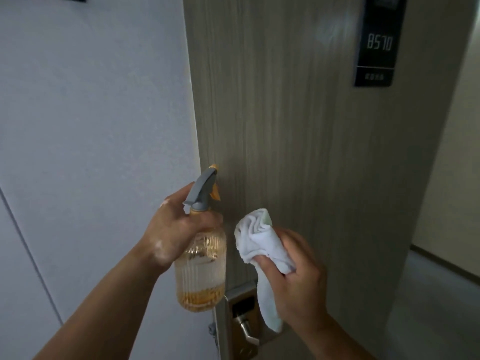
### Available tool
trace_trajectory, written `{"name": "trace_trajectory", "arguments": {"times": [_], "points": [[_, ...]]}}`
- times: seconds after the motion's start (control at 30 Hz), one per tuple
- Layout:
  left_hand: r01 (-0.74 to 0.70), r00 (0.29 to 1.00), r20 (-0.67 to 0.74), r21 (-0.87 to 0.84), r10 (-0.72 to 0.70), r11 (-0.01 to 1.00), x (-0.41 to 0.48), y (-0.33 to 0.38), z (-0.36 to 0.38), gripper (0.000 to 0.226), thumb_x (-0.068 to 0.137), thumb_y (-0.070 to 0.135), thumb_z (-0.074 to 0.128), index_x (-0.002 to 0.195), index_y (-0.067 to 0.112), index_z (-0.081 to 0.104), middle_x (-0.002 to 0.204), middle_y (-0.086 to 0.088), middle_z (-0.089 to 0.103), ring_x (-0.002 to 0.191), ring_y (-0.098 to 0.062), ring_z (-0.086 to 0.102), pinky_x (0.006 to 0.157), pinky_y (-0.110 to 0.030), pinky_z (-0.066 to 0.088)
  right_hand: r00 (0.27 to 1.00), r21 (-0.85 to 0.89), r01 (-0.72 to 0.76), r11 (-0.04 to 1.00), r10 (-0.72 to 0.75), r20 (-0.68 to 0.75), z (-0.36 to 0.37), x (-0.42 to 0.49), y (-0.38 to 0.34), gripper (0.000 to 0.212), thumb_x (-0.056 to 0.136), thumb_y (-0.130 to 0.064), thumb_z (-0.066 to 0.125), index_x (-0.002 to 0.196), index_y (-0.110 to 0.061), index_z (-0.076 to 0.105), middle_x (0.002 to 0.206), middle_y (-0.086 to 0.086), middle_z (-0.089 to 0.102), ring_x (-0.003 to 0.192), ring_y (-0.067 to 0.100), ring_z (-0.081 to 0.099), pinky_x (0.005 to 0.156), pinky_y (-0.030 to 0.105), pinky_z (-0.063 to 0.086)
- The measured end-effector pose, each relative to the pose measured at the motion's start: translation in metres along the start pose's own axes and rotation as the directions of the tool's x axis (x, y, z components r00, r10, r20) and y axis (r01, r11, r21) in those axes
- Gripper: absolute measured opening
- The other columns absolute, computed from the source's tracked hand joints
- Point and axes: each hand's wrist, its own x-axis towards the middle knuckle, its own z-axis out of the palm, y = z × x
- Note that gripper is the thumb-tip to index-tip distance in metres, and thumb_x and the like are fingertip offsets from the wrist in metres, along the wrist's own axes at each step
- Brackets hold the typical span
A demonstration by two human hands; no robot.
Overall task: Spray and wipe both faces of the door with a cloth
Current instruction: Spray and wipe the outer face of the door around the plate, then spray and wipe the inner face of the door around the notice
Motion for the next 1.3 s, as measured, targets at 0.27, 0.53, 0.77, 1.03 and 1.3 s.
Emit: {"name": "trace_trajectory", "arguments": {"times": [0.27, 0.53, 0.77, 1.03, 1.3], "points": [[0.034, 0.999, 0.004, -0.014, -0.034, 0.999, 0.004, -0.009, 0.009, 0.048, 0.063, 0.025, 0.079, 0.108, 0.026, 0.066, 0.101, -0.025, 0.066, 0.083, -0.037, 0.072, 0.073, -0.049, 0.062, 0.994, 0.072, -0.100, 0.992, 0.103, -0.036, -0.021, 0.004, -0.024, 0.039, 0.084, -0.042, 0.076, 0.119, -0.025, 0.072, 0.113, -0.018, 0.072, 0.105, 0.004, 0.070, 0.082, 0.014, 0.054], [0.001, 1.000, 0.024, 0.037, -0.002, 0.999, -0.014, -0.004, 0.018, 0.056, 0.058, 0.042, 0.079, 0.111, 0.031, 0.065, 0.111, -0.020, 0.061, 0.095, -0.039, 0.068, 0.075, -0.047, 0.062, 0.979, 0.089, -0.186, 0.979, 0.192, -0.063, -0.052, -0.002, -0.045, 0.035, 0.085, -0.041, 0.085, 0.114, -0.026, 0.073, 0.107, -0.021, 0.073, 0.100, 0.004, 0.071, 0.076, 0.012, 0.055], [-0.090, 0.994, 0.070, 0.042, 0.087, 0.995, -0.070, 0.022, 0.045, 0.046, 0.059, 0.045, 0.078, 0.103, 0.038, 0.066, 0.106, -0.011, 0.062, 0.098, -0.035, 0.066, 0.080, -0.054, 0.061, 0.963, 0.158, -0.240, 0.958, 0.256, -0.089, -0.102, -0.010, -0.077, 0.039, 0.075, -0.055, 0.075, 0.112, -0.047, 0.066, 0.109, -0.031, 0.071, 0.102, -0.004, 0.069, 0.076, 0.006, 0.052], [-0.150, 0.987, 0.070, 0.040, 0.147, 0.988, -0.141, 0.063, 0.093, 0.046, 0.059, 0.044, 0.078, 0.101, 0.049, 0.062, 0.104, 0.001, 0.058, 0.101, -0.031, 0.062, 0.078, -0.043, 0.057, 0.945, 0.198, -0.259, 0.945, 0.290, -0.149, -0.176, -0.031, -0.111, 0.044, 0.068, -0.056, 0.074, 0.110, -0.045, 0.068, 0.105, -0.024, 0.074, 0.099, -0.004, 0.069, 0.077, 0.004, 0.049], [-0.230, 0.960, 0.173, 0.028, 0.222, 0.973, -0.204, 0.101, 0.146, 0.051, 0.062, 0.038, 0.080, 0.099, 0.066, 0.058, 0.112, 0.013, 0.058, 0.105, -0.016, 0.060, 0.086, -0.041, 0.059, 0.912, 0.115, -0.293, 0.949, 0.313, -0.267, -0.260, -0.061, -0.144, 0.057, 0.064, -0.061, 0.076, 0.114, -0.034, 0.074, 0.106, -0.020, 0.076, 0.099, 0.001, 0.071, 0.081, 0.020, 0.057]]}}
